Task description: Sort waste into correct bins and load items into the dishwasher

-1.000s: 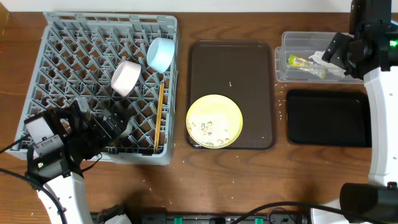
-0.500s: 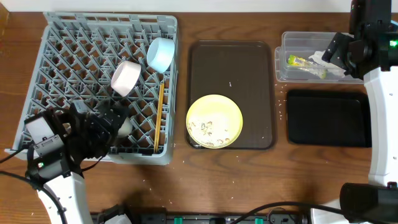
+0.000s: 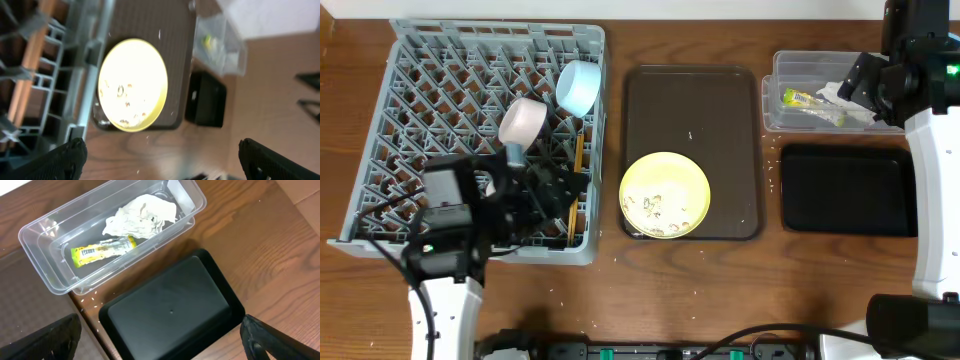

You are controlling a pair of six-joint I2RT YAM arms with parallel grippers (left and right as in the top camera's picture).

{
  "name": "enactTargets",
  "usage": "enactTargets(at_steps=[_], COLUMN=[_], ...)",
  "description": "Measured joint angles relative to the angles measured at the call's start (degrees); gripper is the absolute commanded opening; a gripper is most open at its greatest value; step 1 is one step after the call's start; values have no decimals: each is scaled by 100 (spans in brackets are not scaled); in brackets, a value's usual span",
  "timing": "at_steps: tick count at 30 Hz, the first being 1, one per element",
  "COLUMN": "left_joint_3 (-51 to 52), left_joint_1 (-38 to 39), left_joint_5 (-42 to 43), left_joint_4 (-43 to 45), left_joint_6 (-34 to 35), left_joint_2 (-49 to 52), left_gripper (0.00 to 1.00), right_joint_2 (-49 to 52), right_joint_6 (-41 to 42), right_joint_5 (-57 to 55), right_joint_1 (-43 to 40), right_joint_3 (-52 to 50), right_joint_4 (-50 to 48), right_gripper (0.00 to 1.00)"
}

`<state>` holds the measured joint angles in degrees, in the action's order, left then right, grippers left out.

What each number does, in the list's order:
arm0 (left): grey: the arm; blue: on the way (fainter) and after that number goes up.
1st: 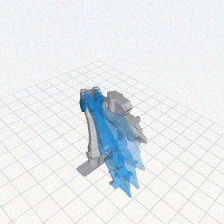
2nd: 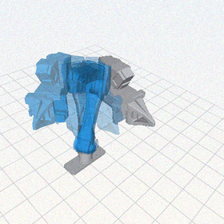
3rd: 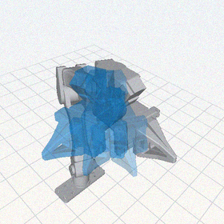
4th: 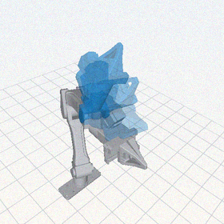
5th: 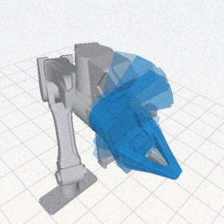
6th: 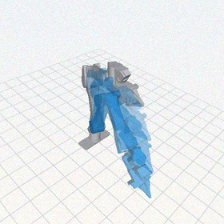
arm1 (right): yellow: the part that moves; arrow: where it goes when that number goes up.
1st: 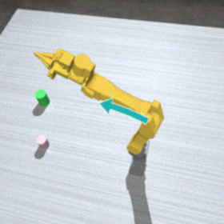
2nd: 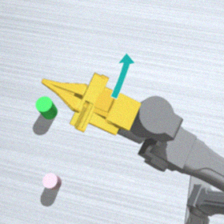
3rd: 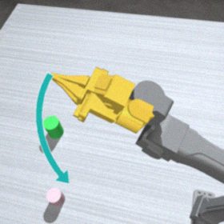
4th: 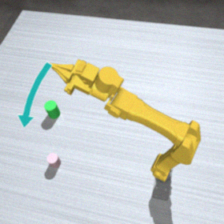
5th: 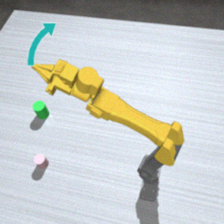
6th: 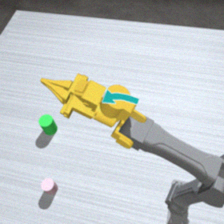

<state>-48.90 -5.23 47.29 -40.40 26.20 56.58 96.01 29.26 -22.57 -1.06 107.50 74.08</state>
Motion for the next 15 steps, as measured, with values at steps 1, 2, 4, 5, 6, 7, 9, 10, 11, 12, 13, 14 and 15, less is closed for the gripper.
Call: enactTargets(at_steps=[1,2,4,5,6,7,9,10,11,12,13,14,15], left_joint_3=[0,0,0,0,0,0,-55,-96,-186,-271,-376,-487,-603], left_joint_1=[175,328,649,754,879,979,1204,1276,1379,1460,1545,1631,1709], left_joint_5=[-127,-251,-551,-667,-815,-946,-1307,-1449,-1661,-1858,-2072,-2286,-2492], left_joint_4=[4,4,2,0,0,-4,-151,-243,-424,-553,-697,-824,-918], left_joint_6=[2,15,66,74,87,98,105,107,111,118,127,127,127], left_joint_2=[0,0,0,0,0,0,0,0,0,0,0,0,0], left_gripper=[98,98,98,98,98,98,98,98,98,98,98,98,98], right_joint_2=[0,0,0,0,0,0,0,0,0,0,0,0,0], right_joint_6=[0,0,0,0,0,0,0,0,0,0,0,0,0], right_joint_5=[0,0,0,0,0,0,0,0,0,0,0,0,0], right_joint_1=[0,0,0,0,0,0,0,0,0,0,0,0,0], right_joint_3=[0,0,0,0,0,0,0,0,0,0,0,0,0], right_joint_4=[-2,0,-2,0,-2,0,0,0,2,0,2,2,2], right_gripper=[99,99,99,99,99,99,99,99,99,99,99,99,99])
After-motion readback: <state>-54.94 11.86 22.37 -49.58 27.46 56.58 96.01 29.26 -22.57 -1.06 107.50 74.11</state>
